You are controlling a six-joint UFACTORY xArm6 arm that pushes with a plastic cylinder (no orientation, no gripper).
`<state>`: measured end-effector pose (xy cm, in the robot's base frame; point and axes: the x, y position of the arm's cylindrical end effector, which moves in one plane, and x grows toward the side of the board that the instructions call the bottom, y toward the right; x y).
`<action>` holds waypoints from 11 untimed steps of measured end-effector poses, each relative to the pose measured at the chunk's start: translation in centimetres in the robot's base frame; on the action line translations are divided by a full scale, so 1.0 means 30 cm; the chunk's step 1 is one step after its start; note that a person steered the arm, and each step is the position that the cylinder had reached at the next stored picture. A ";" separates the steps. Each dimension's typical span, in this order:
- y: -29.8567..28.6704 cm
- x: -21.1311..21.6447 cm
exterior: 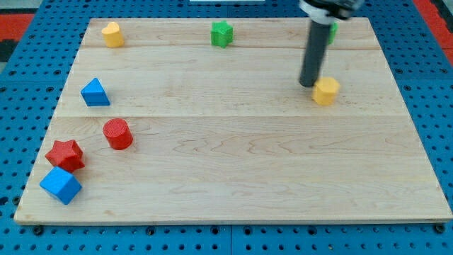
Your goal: Nudge blue cube a bit right
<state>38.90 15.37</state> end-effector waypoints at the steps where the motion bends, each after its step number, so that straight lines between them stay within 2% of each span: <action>1: 0.007 -0.020; 5: -0.022 -0.069; 6: -0.095 -0.069; 7: -0.245 -0.069; 8: -0.521 -0.069; 10: -0.939 0.130; 11: -1.136 0.165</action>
<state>43.85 -18.71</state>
